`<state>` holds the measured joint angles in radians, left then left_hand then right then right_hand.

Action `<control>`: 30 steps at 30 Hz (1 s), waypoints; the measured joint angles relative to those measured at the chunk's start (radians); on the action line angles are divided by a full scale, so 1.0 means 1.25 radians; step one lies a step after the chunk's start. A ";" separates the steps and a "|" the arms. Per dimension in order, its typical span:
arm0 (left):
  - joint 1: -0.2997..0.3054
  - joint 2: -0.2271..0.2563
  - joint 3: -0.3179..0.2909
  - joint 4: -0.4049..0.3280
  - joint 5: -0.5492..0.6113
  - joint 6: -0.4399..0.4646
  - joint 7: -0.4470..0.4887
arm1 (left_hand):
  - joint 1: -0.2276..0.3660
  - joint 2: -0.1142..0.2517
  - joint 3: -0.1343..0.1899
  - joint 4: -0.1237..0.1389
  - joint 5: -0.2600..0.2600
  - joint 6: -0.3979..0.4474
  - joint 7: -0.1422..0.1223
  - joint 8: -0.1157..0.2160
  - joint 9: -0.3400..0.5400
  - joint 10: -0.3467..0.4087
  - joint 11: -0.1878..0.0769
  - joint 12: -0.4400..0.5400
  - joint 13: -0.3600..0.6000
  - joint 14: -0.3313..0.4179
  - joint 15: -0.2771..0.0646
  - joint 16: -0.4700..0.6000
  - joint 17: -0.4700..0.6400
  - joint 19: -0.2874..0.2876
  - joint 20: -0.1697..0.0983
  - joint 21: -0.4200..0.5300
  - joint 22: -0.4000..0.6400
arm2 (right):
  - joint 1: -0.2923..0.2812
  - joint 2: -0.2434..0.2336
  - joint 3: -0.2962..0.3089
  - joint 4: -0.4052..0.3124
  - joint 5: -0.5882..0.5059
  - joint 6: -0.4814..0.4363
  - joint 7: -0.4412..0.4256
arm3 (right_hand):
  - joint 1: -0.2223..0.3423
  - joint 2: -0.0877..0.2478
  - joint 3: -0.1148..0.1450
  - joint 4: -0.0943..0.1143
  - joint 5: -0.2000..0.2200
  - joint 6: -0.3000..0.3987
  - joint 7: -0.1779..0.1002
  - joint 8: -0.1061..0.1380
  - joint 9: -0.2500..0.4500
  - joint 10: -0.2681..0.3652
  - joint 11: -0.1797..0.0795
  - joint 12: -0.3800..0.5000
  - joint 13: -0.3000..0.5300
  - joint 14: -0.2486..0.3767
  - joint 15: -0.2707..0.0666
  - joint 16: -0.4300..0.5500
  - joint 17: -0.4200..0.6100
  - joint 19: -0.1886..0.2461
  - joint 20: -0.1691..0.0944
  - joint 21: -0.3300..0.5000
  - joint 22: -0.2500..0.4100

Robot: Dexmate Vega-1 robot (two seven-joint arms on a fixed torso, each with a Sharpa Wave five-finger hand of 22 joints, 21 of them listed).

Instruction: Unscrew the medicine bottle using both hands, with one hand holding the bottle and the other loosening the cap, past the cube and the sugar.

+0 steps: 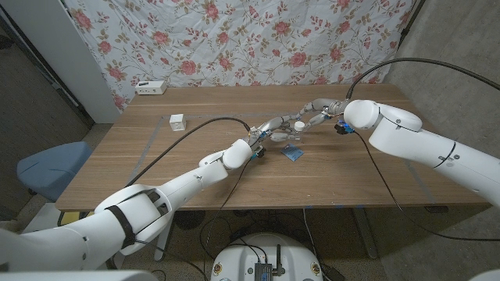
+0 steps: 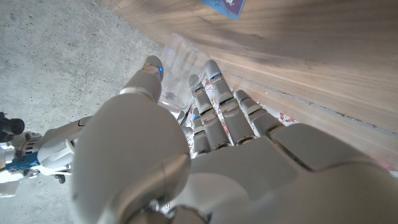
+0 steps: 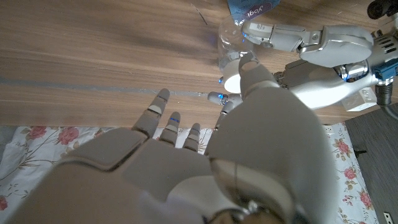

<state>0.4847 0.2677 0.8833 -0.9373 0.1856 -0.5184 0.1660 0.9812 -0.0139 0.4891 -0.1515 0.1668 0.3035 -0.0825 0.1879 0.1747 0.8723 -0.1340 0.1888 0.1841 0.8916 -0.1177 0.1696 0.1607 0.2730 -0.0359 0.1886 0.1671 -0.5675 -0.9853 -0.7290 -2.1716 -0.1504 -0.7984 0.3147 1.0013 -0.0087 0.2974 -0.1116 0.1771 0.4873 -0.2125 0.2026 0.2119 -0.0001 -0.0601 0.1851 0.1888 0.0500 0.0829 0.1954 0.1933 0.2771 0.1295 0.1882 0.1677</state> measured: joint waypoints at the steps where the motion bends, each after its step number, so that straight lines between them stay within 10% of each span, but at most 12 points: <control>1: 0.000 0.000 0.000 0.000 0.000 0.000 0.000 | 0.000 0.000 0.000 0.000 0.000 0.000 0.000 0.000 0.000 0.000 0.000 0.000 0.000 0.000 0.000 0.000 0.000 0.000 0.000 0.000 0.000 | 0.000 0.000 0.000 0.000 0.001 -0.003 0.001 | -0.008 -0.003 -0.004 0.004 0.000 0.000 0.000 0.000 0.000 -0.002 0.002 0.000 0.000 0.000 0.000 0.000 0.000 0.000 0.000 0.000 0.000; 17: 0.008 0.012 -0.001 -0.025 0.002 0.003 0.000 | 0.000 0.000 0.000 0.000 0.003 0.000 0.000 0.000 0.000 0.000 0.000 -0.001 -0.001 0.004 -0.004 0.000 0.000 0.000 0.000 0.000 0.000 | 0.007 -0.004 -0.010 -0.018 -0.001 -0.027 -0.011 | -0.143 -0.027 -0.056 0.049 0.000 0.007 0.045 0.007 0.008 0.010 0.030 0.006 0.000 0.014 0.023 0.010 0.004 0.010 0.018 0.000 0.002; 30: 0.014 0.018 -0.003 -0.039 0.007 0.008 0.000 | 0.003 -0.003 0.000 0.000 0.003 0.004 -0.004 0.000 0.000 0.000 0.000 0.000 0.000 0.004 -0.004 0.000 0.000 0.000 0.000 0.000 0.000 | 0.012 0.003 -0.047 -0.044 -0.038 -0.073 -0.025 | -0.176 -0.029 -0.071 0.052 0.000 0.067 0.074 0.031 0.011 0.041 0.040 0.012 0.000 0.037 0.025 0.013 0.003 0.025 0.024 0.004 0.002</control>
<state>0.5017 0.2900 0.8794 -0.9857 0.1946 -0.5079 0.1655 0.9848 -0.0172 0.4891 -0.1515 0.1706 0.3088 -0.0879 0.1878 0.1745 0.8721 -0.1343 0.1891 0.1838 0.8971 -0.1231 0.1696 0.1606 0.2731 -0.0359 0.1886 0.1671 -0.5521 -0.9814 -0.7874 -2.2266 -0.1976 -0.8891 0.2832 0.7810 -0.0444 0.2083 -0.0466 0.1773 0.5715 -0.1203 0.2413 0.2258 0.0505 -0.0107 0.2004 0.1886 0.0967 0.1143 0.2114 0.1970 0.3082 0.1593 0.1934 0.1703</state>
